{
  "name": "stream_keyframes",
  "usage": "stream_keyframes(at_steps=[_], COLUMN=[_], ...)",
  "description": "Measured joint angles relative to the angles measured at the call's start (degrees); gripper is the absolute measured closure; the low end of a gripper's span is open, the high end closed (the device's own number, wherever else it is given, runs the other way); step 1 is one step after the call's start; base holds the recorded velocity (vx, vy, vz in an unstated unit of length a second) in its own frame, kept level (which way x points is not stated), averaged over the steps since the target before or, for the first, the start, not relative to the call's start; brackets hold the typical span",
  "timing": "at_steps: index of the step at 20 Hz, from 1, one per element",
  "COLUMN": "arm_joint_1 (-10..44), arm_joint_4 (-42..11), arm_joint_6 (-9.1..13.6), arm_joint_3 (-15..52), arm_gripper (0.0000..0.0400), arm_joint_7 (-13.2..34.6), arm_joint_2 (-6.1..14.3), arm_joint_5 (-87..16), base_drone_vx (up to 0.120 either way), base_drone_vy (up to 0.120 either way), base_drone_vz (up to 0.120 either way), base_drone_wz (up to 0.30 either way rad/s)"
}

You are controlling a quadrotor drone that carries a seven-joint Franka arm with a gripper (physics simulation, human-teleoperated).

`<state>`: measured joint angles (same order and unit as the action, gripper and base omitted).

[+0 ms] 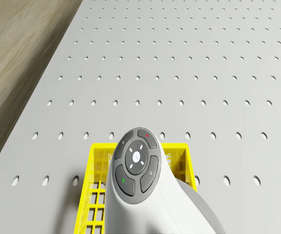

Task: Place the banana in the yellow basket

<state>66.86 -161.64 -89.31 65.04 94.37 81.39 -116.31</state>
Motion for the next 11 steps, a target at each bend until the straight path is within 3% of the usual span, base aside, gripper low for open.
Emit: stream_keyframes(at_steps=[4, 11], arm_joint_1=[-0.3, -0.3], arm_joint_4=[-0.7, -1.3], arm_joint_6=[0.9, 1.4], arm_joint_3=[2.0, 3.8], arm_gripper=[0.0019, 0.0004], arm_joint_7=[0.6, 1.1], arm_joint_2=[-0.1, 0.1], arm_joint_5=[2.0, 3.8], base_drone_vx=[0.0, 0.0], base_drone_vy=[0.0, 0.0], base_drone_vz=[0.0, 0.0], base_drone_wz=[0.0, 0.0])
